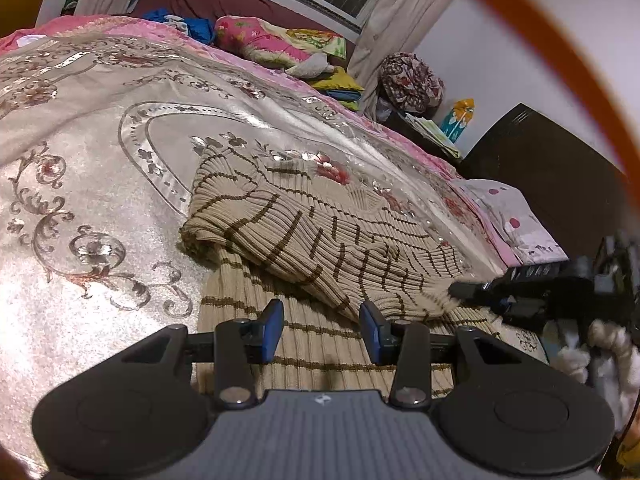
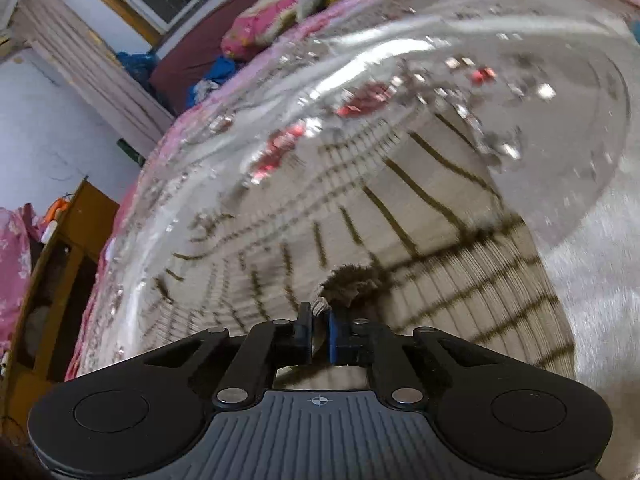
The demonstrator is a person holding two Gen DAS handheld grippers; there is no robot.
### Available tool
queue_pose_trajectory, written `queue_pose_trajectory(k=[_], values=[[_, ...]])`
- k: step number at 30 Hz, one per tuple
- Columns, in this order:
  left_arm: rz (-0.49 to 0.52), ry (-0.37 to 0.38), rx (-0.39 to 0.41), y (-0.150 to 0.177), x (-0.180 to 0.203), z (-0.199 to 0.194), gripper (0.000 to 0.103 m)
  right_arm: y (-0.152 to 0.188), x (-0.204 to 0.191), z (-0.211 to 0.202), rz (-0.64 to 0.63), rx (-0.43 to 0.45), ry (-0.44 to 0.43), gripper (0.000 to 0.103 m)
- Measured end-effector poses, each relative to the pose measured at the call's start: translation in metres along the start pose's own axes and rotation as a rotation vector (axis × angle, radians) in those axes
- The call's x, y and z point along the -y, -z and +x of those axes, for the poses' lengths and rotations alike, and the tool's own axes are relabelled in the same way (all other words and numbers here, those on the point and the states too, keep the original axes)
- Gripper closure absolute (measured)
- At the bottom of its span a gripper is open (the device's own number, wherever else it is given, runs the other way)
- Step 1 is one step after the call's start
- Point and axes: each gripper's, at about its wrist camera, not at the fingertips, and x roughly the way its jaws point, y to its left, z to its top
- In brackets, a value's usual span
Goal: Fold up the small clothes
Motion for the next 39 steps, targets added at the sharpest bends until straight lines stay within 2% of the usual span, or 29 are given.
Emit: queue_pose_trajectory(k=[10, 16, 20, 25, 29, 36, 39], values=[[0.011, -0.017, -0.006, 0.002, 0.004, 0.005, 0.057, -0.061, -0.067, -0.037, -0.151, 0.117, -0.124, 0.096], [0.022, -0.010, -0.029, 0.006, 0.009, 0.009, 0.057, -0.091, -0.106, -0.053, -0.242, 0.180, -0.148, 0.096], [0.031, 0.001, -0.048, 0.009, 0.011, 0.013, 0.057, -0.095, -0.079, -0.055, -0.201, 0.206, -0.101, 0.096], [0.034, 0.004, -0.058, 0.011, 0.013, 0.015, 0.057, -0.078, -0.008, -0.016, -0.098, 0.121, 0.082, 0.096], [0.035, 0.001, -0.064, 0.013, 0.013, 0.017, 0.056, -0.068, 0.031, 0.007, -0.024, 0.099, 0.156, 0.096], [0.072, -0.012, -0.040, 0.012, 0.017, 0.016, 0.056, -0.067, 0.029, 0.019, -0.087, 0.109, 0.188, 0.096], [0.089, -0.030, -0.023, 0.006, 0.021, 0.013, 0.056, -0.062, 0.030, 0.030, -0.128, 0.081, 0.242, 0.095]])
